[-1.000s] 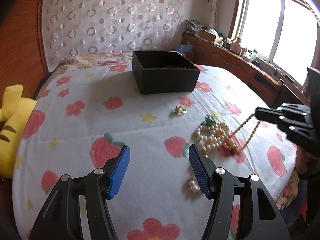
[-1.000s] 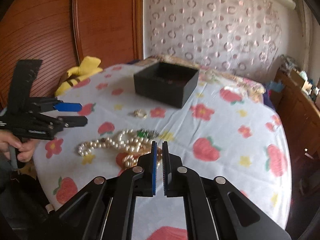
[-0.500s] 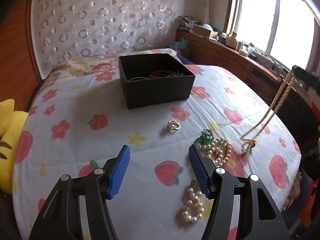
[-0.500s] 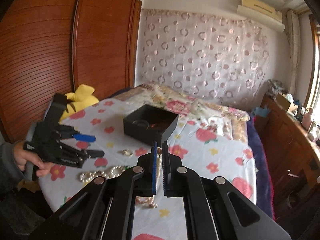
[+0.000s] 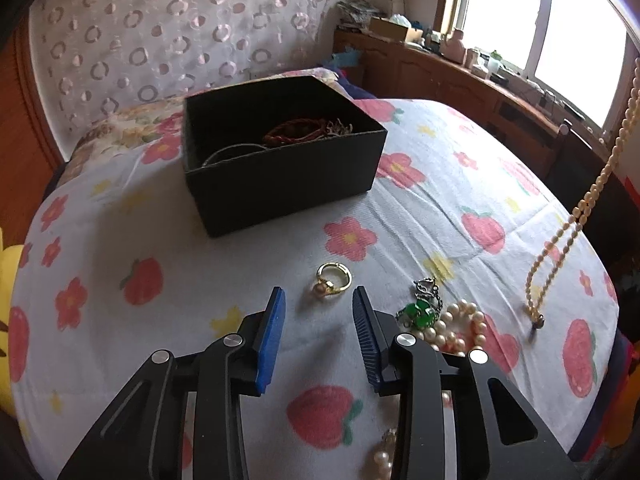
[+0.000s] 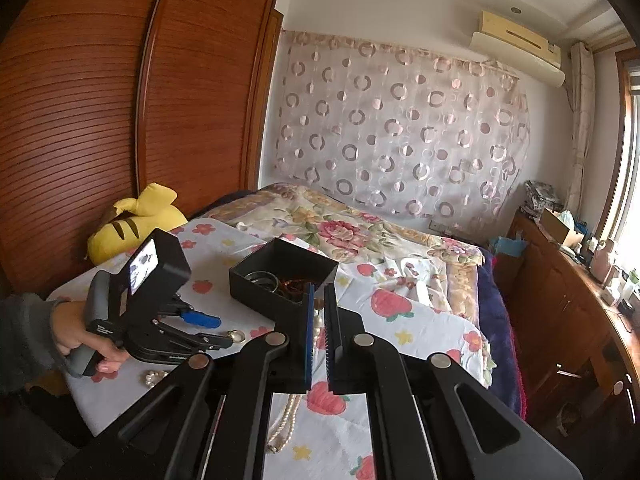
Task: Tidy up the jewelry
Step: 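Grasp the long pearl necklace with the right gripper and lift it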
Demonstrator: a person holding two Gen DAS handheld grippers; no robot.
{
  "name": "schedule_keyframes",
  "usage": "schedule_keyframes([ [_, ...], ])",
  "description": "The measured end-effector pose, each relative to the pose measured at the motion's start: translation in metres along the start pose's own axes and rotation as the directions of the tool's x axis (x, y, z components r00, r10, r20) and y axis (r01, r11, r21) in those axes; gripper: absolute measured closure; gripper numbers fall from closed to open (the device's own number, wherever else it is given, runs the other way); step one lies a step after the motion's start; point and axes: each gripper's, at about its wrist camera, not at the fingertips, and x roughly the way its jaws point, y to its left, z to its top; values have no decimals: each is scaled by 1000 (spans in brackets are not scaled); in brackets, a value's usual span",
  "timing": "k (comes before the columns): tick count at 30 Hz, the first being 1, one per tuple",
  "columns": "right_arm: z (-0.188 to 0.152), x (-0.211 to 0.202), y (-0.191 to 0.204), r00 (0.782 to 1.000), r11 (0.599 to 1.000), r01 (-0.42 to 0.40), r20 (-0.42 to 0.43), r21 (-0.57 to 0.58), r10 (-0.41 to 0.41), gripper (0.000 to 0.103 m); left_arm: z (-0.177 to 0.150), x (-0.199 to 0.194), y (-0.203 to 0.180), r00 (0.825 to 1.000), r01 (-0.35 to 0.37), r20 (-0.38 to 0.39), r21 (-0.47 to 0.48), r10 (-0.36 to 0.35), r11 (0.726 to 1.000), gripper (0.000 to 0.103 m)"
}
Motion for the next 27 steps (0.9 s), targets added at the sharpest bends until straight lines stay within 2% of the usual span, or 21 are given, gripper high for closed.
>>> schedule_keyframes([
  [10, 8, 4, -15, 1000, 1000, 6, 4, 20, -7, 97, 12, 12, -11, 1000, -14, -1, 56, 14, 998, 71],
  [11, 9, 4, -17, 1000, 1000, 7, 5, 22, -7, 97, 12, 12, -13, 1000, -28, 2, 69, 28, 997, 82],
  [12, 8, 6, -19, 1000, 1000, 6, 5, 23, -6, 97, 11, 12, -15, 1000, -31, 3, 75, 31, 997, 84],
  [14, 9, 6, -19, 1000, 1000, 6, 6, 21, -6, 97, 9, 10, -14, 1000, -14, 0, 70, 14, 997, 84],
  [17, 17, 10, -22, 1000, 1000, 8, 19, 9, -8, 98, 8, 4, -13, 1000, -24, 18, 71, 23, 997, 85],
  [18, 21, 11, -21, 1000, 1000, 7, 23, 5, -7, 98, 9, 1, -13, 999, -25, 24, 69, 24, 997, 95],
  [20, 29, 13, -21, 999, 1000, 11, 35, -4, -11, 98, 13, -4, -11, 999, -26, 33, 61, 24, 998, 103],
  [27, 60, 16, -12, 997, 999, 26, 68, -34, -23, 98, 23, -20, 0, 997, -31, 66, 36, 28, 999, 103],
])
